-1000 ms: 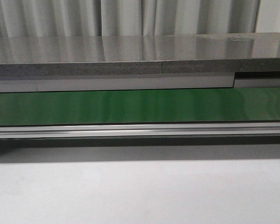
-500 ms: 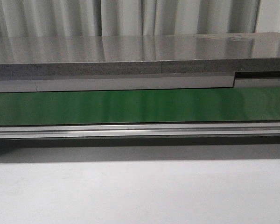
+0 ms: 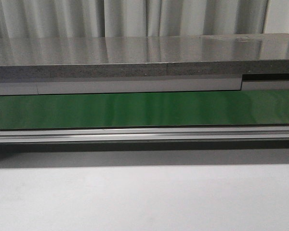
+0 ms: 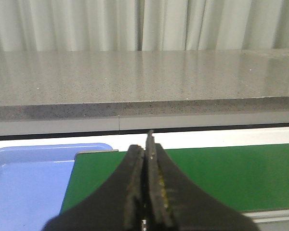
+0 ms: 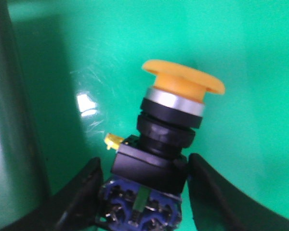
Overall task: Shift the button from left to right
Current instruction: 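Carry the button with the right gripper onto the green mat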
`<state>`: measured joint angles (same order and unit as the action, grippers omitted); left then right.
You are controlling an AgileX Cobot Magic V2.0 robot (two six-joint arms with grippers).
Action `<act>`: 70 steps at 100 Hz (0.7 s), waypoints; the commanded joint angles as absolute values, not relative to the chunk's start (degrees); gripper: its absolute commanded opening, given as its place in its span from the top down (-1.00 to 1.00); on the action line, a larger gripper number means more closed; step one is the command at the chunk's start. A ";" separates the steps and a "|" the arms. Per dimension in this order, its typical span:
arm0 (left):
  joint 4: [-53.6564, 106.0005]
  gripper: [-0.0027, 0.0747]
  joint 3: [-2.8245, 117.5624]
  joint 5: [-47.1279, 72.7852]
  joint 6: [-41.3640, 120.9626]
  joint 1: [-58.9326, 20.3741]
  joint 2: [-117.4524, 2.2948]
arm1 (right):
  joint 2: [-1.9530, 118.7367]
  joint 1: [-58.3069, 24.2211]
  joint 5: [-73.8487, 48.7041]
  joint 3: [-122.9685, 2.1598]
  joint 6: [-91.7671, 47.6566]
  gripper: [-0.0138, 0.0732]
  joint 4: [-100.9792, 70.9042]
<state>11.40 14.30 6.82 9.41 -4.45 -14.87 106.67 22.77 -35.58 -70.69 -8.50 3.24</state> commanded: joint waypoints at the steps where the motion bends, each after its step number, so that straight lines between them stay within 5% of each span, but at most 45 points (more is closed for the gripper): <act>1: 11.90 0.98 15.78 2.00 9.22 -4.86 -15.47 | 104.48 22.85 -34.91 -72.46 -9.25 0.21 2.98; 35: 11.90 0.98 15.78 2.00 9.22 -4.86 -15.47 | 104.81 22.85 -35.10 -72.46 -9.25 -0.47 1.63; 70: 11.90 0.98 15.78 2.00 9.22 -4.86 -15.47 | 102.29 22.91 -33.07 -72.46 -6.26 -0.49 1.77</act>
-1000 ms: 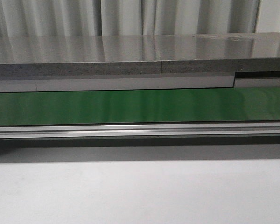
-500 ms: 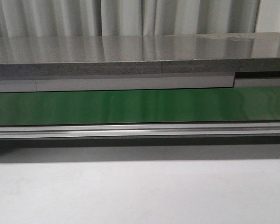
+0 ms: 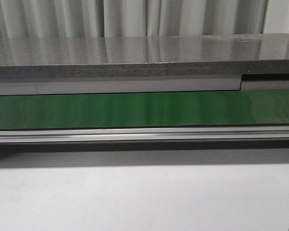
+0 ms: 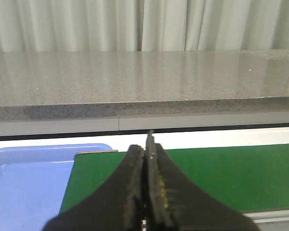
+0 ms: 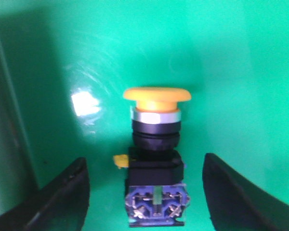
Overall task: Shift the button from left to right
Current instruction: 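Carry the button with the right gripper onto the green mat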
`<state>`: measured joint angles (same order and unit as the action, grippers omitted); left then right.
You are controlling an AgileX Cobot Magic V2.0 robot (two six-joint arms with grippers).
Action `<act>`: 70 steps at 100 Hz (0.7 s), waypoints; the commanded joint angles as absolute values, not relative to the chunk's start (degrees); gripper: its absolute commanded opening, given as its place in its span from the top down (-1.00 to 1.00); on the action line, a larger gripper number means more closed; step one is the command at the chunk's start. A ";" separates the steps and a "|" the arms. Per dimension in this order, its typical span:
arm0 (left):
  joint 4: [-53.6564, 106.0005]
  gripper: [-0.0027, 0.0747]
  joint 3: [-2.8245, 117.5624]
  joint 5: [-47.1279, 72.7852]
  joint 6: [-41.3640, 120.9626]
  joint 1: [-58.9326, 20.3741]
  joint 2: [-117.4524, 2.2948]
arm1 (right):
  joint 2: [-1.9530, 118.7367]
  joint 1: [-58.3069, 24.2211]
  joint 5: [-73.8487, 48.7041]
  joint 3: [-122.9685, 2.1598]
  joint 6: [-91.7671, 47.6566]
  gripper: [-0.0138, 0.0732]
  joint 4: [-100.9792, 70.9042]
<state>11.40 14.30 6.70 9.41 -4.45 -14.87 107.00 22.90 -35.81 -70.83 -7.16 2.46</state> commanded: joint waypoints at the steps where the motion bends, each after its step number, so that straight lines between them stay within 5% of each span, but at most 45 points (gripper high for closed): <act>1: 11.90 0.98 15.78 2.00 9.22 -4.86 -15.47 | 102.12 22.91 -32.85 -72.46 -6.26 -0.49 1.77; 40: 11.90 0.98 15.78 2.00 9.22 -4.86 -15.47 | 85.11 13.71 -26.07 -70.51 -6.26 -0.49 -3.95; 70: 11.90 0.98 15.78 2.00 9.22 -4.86 -15.47 | 66.46 3.57 -17.51 -56.53 -6.26 -0.49 -4.85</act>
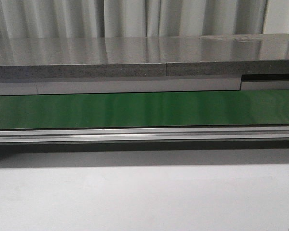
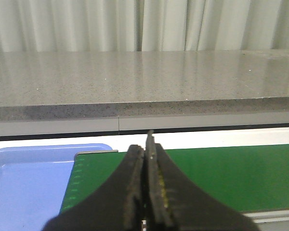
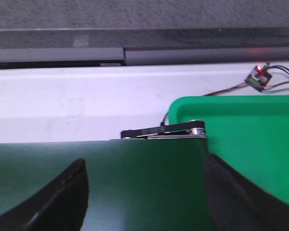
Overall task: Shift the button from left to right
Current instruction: 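Carry the button with the right gripper onto the green mat, then open the right gripper and raise it away from the button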
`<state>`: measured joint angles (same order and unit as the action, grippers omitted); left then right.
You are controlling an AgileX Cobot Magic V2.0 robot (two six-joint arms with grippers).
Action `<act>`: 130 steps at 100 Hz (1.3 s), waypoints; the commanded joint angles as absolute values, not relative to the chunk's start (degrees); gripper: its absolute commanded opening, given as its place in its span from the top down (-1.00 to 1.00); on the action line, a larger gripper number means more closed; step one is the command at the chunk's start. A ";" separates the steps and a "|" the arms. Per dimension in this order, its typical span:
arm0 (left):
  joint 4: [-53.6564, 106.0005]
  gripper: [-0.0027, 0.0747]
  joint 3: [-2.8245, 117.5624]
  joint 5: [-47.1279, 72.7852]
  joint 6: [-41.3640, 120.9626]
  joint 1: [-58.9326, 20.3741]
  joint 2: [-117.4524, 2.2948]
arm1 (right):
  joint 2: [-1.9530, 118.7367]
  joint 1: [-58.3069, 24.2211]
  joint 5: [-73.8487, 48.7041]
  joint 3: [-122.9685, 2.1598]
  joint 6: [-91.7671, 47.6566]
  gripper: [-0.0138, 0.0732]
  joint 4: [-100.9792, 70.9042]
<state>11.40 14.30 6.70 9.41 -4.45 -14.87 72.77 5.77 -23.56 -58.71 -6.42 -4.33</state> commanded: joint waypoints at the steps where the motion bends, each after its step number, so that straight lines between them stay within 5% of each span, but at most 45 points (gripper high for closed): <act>1: 11.90 0.98 15.78 2.00 9.22 -4.86 -15.47 | 66.00 3.32 -17.07 -55.66 -6.26 -0.49 -4.85; 53: 11.90 0.98 15.78 2.00 9.22 -4.86 -15.47 | 32.18 -5.80 -10.01 -26.49 -6.26 -0.46 -5.43; 65: 11.90 0.98 15.78 2.00 9.22 -4.86 -15.47 | 26.90 -5.80 -13.72 -23.22 -6.26 -0.24 -5.43; 100: 11.90 0.98 15.78 2.00 9.22 -4.86 -15.47 | 23.80 -5.80 -13.69 -22.44 -6.26 0.85 -5.43; 130: 11.90 0.98 15.78 2.00 9.22 -4.86 -15.47 | 23.80 -5.80 -13.69 -22.44 -6.26 0.84 -5.43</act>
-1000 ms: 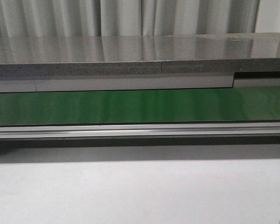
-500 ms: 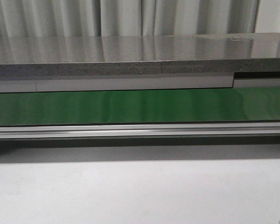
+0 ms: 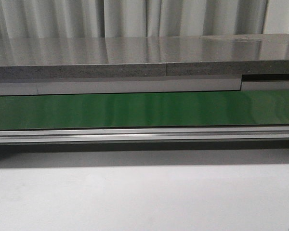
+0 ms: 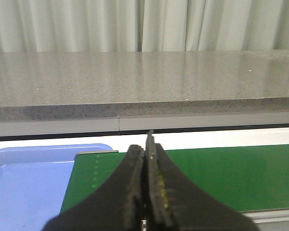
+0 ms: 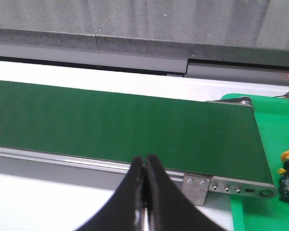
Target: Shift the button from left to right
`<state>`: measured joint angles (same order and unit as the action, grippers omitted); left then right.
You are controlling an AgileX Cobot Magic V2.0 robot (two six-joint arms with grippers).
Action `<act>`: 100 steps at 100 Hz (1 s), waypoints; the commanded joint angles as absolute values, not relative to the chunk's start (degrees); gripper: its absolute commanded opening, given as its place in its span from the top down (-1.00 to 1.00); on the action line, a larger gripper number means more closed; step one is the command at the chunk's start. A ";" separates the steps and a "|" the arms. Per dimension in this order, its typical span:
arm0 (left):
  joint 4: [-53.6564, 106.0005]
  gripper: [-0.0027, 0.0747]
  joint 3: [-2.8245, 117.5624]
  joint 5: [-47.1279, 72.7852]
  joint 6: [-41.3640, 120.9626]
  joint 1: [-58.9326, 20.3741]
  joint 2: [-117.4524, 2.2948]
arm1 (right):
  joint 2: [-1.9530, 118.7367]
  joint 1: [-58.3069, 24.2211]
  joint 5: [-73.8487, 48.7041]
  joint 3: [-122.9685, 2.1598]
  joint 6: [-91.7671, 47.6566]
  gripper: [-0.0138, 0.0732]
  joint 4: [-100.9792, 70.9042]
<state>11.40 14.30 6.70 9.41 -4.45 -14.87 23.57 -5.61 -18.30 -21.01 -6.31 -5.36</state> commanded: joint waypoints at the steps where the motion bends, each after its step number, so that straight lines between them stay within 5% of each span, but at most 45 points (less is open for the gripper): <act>1: 11.90 0.98 15.78 2.00 9.22 -4.86 -15.47 | 23.80 -5.80 -13.69 -22.44 -6.26 0.84 -5.43; 57: 11.90 0.98 15.78 2.00 9.22 -4.86 -15.47 | 23.24 -5.80 -11.47 -20.94 -6.32 0.84 -4.82; 100: 11.90 0.98 15.78 2.00 9.22 -4.86 -15.47 | 1.73 -5.80 -4.04 -6.12 -6.26 0.84 -4.83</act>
<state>11.40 14.30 6.70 9.41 -4.45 -14.87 4.97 -5.61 -9.60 -6.50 -6.31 -5.36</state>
